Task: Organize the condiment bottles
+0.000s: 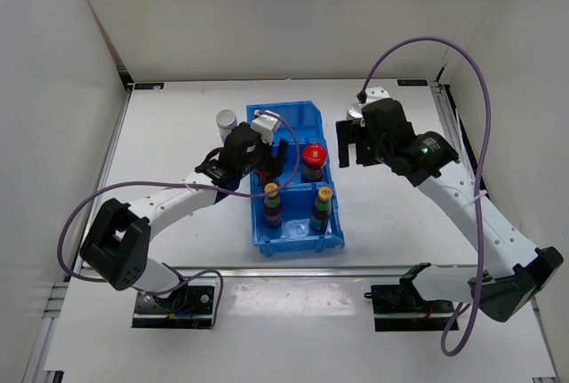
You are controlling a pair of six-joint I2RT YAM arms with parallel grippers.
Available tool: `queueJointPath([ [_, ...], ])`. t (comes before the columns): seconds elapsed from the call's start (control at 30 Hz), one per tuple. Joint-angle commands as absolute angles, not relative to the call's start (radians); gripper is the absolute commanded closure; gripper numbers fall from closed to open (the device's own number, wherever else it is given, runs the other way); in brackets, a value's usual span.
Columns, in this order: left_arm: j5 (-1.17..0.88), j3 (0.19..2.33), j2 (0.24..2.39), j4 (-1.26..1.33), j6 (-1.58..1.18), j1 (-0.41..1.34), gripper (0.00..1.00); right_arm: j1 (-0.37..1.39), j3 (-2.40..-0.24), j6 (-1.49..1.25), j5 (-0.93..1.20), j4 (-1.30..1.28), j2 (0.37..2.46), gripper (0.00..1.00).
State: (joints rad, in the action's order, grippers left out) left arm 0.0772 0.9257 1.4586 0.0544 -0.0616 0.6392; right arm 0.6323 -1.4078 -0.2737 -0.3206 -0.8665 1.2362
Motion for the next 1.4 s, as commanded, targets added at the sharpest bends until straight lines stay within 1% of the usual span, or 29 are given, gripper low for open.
queueJointPath([
  [0.0,0.11,0.988,1.398,0.097,-0.049,0.653,0.01,0.629,-1.402,-0.27,-0.336,-0.861,1.215,0.0],
  [0.07,0.156,1.053,1.364,0.026,-0.019,0.663,0.01,0.601,-1.402,-0.27,-0.348,-0.861,1.236,0.0],
  [0.17,0.196,1.152,1.298,-0.099,0.033,0.663,0.01,0.543,-1.422,-0.27,-0.298,-0.861,1.267,0.0],
  [0.27,0.253,1.164,1.208,-0.164,0.098,0.663,0.01,0.445,-1.457,-0.255,-0.224,-0.833,1.328,0.0],
  [0.33,0.334,1.123,1.131,-0.175,0.152,0.663,0.01,0.366,-1.524,-0.235,-0.117,-0.833,1.411,0.0],
  [0.4,0.402,1.021,1.079,-0.175,0.152,0.644,0.01,0.327,-1.578,-0.222,-0.084,-0.833,1.471,0.0],
  [0.43,0.402,0.987,1.053,-0.195,0.132,0.631,0.01,0.307,-1.63,-0.212,-0.084,-0.833,1.526,0.0],
  [0.53,0.451,0.844,0.925,-0.238,0.069,0.595,0.01,0.296,-1.693,-0.167,-0.084,-0.795,1.623,0.0],
  [0.6,0.501,0.716,0.823,-0.224,0.04,0.586,0.01,0.285,-1.761,-0.149,-0.097,-0.782,1.71,0.0],
  [0.67,0.549,0.631,0.743,-0.2,0.04,0.577,0.01,0.275,-1.816,-0.138,-0.097,-0.794,1.781,0.0],
  [0.7,0.566,0.599,0.724,-0.199,0.049,0.577,0.01,0.262,-1.875,-0.138,-0.097,-0.804,1.848,0.0],
  [0.77,0.622,0.569,0.698,-0.199,0.049,0.577,0.01,0.247,-1.925,-0.138,-0.086,-0.813,1.908,0.0],
  [0.87,0.632,0.554,0.687,-0.143,0.064,0.577,0.01,0.224,-1.966,-0.138,-0.049,-0.807,1.988,0.0],
  [0.97,0.623,0.563,0.73,-0.136,0.048,0.577,0.01,0.202,-2.006,-0.138,-0.038,-0.807,2.078,0.0],
  [1.0,0.614,0.574,0.751,-0.153,0.048,0.577,0.01,0.202,-2.016,-0.138,-0.038,-0.807,2.092,0.0],
  [1.03,0.614,0.583,0.752,-0.164,0.035,0.577,0.01,0.202,-2.025,-0.127,-0.038,-0.807,2.106,0.03],
  [1.23,0.623,0.565,0.741,-0.153,0.035,0.577,0.01,0.184,-2.088,-0.117,0.008,-0.787,2.187,0.04],
  [1.33,0.623,0.565,0.741,-0.153,0.035,0.577,0.01,0.184,-2.1,-0.117,0.026,-0.787,2.21,0.08],
  [1.37,0.623,0.565,0.741,-0.153,0.035,0.577,0.01,0.184,-2.1,-0.127,0.026,-0.787,2.21,0.14],
])
